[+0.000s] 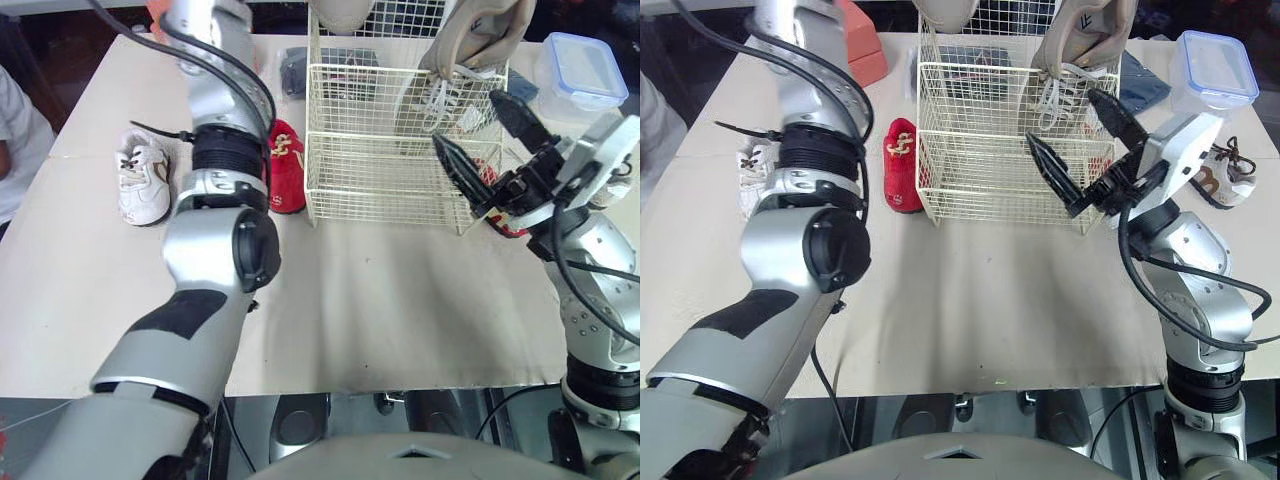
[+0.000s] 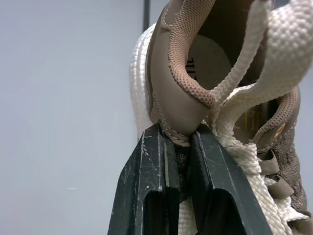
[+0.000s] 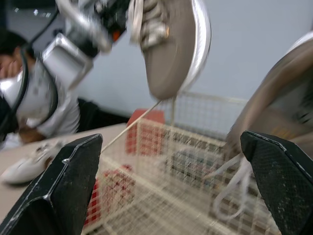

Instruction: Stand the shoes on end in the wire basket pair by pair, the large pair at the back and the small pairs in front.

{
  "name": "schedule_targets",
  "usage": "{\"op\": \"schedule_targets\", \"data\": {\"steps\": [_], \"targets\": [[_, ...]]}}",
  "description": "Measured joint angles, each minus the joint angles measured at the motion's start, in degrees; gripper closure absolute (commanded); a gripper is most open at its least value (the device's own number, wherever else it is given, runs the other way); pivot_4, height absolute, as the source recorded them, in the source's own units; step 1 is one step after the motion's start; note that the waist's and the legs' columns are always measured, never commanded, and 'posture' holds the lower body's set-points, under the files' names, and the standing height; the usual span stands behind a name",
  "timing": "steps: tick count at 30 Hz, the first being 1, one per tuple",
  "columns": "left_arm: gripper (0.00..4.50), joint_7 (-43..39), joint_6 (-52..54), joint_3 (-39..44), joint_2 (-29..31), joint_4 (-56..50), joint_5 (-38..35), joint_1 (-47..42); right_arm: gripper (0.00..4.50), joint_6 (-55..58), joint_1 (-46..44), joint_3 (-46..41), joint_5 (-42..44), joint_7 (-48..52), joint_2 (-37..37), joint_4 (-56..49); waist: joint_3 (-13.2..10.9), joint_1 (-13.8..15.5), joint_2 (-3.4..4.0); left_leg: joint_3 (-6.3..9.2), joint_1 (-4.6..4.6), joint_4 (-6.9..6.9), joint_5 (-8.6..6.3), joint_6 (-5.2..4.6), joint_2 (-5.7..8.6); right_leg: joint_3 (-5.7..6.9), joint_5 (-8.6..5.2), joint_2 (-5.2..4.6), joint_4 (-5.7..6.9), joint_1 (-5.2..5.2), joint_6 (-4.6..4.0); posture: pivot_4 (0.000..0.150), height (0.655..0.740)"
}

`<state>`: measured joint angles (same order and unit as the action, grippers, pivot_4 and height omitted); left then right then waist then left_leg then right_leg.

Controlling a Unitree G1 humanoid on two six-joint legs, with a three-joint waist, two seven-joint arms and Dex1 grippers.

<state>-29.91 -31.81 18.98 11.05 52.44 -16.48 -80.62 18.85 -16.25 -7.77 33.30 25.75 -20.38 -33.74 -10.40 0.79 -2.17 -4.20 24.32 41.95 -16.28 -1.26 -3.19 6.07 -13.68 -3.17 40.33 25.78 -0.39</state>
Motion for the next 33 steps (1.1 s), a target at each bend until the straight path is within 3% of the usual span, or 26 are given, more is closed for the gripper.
{"op": "schedule_targets", "data": {"steps": [18,25,33], "targets": [[4.39,9.75,-16.84,-5.07,-2.72,9.5,8.68,4.58,0.0,-4.18,-0.05,-0.46,-2.59,-3.51,1.52,0.13,-0.01,0.02,0.02,0.16,0.2,0.05,-0.01,-0.01,-0.01,0.39,0.0,-0.01,-0.11,0.02,0.0,0.15,0.686],[4.39,9.3,-16.98,-6.24,-3.89,9.63,8.92,8.28,0.0,-4.15,-0.06,-0.46,-2.44,-3.73,1.51,0.12,0.0,-0.03,0.03,0.17,0.2,0.05,-0.01,-0.02,-0.01,0.41,0.0,-0.01,-0.1,0.02,0.0,0.15,0.686],[4.39,7.17,-9.86,-8.5,-4.43,4.38,8.42,13.78,0.0,-4.14,-0.05,-0.46,-2.42,-3.85,1.51,0.1,0.01,0.01,0.04,0.2,0.22,0.1,-0.01,-0.02,-0.02,0.43,0.0,-0.01,-0.08,0.01,0.0,0.15,0.686]]}}
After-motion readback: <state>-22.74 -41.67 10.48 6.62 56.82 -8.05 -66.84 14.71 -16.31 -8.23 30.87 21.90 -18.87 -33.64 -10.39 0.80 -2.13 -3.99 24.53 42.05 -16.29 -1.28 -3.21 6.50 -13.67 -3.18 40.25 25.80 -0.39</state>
